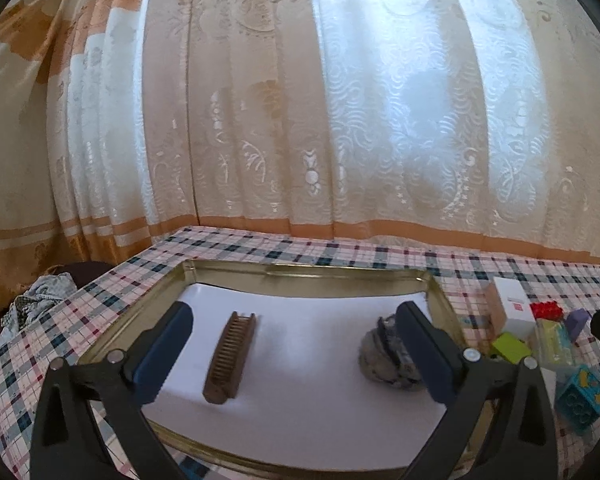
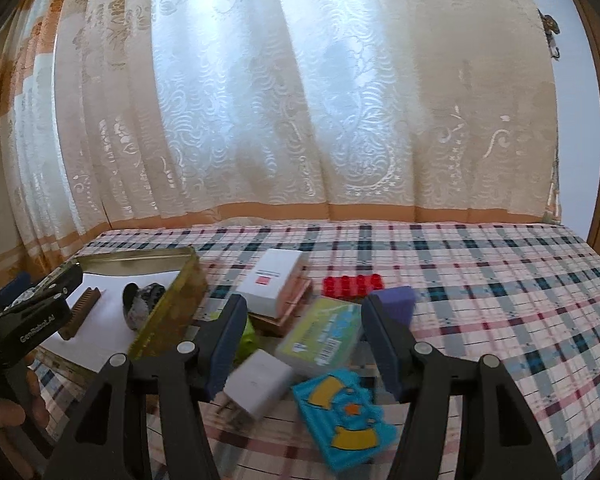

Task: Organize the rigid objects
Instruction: 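Release the comb with the left tool while the right tool releases the fuzzy toy in the tray, then grasp the white charger plug with the left tool while the right tool grasps the blue toy block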

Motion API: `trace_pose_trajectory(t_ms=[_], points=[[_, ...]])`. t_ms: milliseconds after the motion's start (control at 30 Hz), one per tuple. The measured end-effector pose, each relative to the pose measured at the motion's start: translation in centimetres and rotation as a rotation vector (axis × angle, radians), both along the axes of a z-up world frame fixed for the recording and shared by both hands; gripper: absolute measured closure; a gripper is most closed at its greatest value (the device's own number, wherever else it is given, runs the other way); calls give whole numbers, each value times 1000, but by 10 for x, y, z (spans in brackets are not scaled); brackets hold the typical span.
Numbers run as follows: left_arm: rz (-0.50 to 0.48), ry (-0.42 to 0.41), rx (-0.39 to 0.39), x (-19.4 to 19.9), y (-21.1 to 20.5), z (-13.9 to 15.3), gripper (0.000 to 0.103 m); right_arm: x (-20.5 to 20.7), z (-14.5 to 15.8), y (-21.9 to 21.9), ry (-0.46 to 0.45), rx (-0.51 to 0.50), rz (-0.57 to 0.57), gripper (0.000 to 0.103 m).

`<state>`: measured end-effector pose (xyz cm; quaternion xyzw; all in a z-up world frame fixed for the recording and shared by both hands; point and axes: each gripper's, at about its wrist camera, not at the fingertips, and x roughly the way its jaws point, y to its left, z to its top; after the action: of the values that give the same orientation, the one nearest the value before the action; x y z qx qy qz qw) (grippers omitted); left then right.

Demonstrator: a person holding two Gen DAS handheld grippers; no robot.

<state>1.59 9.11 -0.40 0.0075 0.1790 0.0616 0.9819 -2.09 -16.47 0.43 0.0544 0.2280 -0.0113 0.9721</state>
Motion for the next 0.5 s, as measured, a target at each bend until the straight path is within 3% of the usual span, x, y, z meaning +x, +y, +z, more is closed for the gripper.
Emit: trace_pose_trajectory(t_ms=[500], points=[[-121, 0, 34, -19, -55, 0, 0, -13, -6, -54, 42, -28, -34, 41]])
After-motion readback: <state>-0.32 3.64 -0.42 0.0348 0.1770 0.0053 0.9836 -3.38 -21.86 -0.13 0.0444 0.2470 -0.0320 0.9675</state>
